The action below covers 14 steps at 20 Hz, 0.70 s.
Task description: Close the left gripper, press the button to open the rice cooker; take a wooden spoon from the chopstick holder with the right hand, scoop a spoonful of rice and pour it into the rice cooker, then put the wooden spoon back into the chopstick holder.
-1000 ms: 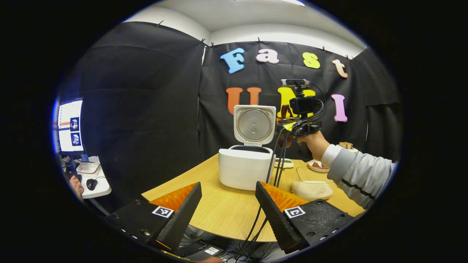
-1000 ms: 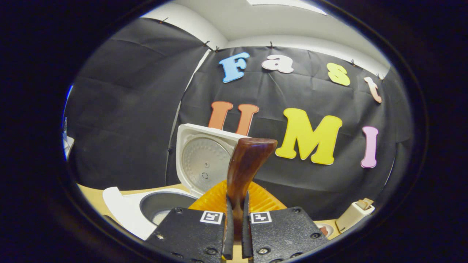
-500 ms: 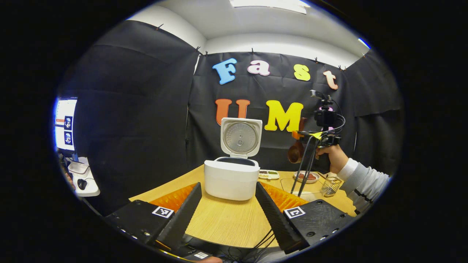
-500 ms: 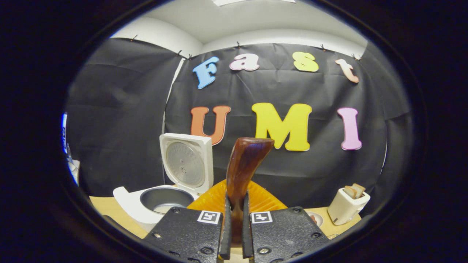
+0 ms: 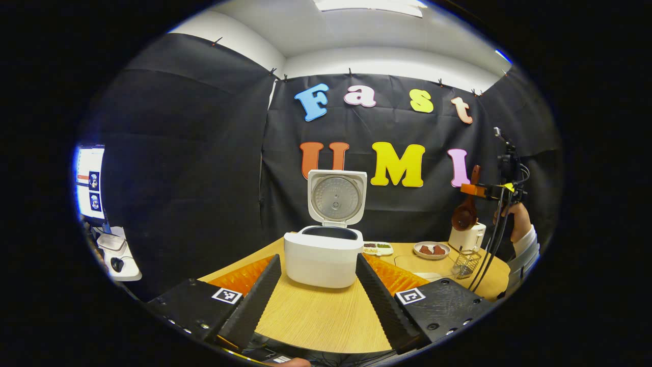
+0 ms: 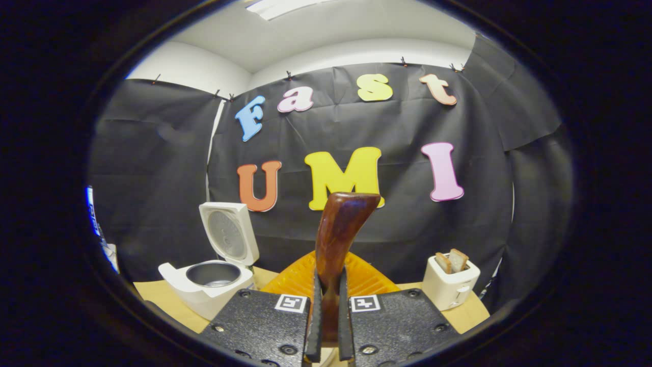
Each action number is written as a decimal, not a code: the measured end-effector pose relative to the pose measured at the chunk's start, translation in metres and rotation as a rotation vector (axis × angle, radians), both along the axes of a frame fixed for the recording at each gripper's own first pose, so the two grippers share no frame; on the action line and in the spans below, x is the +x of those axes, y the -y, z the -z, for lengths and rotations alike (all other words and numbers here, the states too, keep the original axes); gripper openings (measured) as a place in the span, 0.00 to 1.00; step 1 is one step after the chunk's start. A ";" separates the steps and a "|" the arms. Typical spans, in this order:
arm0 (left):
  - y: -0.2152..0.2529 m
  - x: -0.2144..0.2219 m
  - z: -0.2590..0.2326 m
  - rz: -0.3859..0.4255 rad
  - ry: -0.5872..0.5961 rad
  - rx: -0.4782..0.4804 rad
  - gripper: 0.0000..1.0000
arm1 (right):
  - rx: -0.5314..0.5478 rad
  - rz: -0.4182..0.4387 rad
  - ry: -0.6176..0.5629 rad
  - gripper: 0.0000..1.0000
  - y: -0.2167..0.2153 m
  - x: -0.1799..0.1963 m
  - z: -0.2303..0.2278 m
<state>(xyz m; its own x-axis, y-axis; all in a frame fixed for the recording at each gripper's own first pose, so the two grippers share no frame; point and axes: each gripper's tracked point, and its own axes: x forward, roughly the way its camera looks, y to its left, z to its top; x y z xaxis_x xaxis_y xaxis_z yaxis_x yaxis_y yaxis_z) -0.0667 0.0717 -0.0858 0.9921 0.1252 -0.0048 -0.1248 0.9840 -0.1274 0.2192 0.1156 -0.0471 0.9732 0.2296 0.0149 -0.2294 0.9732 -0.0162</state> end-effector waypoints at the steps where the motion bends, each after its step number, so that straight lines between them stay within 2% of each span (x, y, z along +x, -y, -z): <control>1: 0.005 0.006 -0.005 0.013 0.013 -0.013 0.94 | 0.002 0.020 0.004 0.18 0.016 -0.001 -0.001; 6: 0.025 0.046 -0.003 0.065 0.021 0.012 0.94 | 0.062 0.098 -0.058 0.18 0.082 -0.005 0.033; 10: 0.039 0.076 -0.010 0.116 0.026 -0.012 0.94 | 0.093 0.165 -0.129 0.18 0.126 0.002 0.066; 14: 0.047 0.100 -0.017 0.127 0.066 -0.024 0.94 | 0.158 0.170 -0.139 0.19 0.135 0.024 0.090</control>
<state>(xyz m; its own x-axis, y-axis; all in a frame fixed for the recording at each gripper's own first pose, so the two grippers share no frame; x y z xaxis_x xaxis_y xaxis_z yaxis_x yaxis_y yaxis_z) 0.0336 0.0244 -0.0689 0.9982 -0.0004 0.0594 0.0096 0.9879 -0.1545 0.2436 -0.0196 -0.1374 0.9928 0.0683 -0.0984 -0.0521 0.9858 0.1594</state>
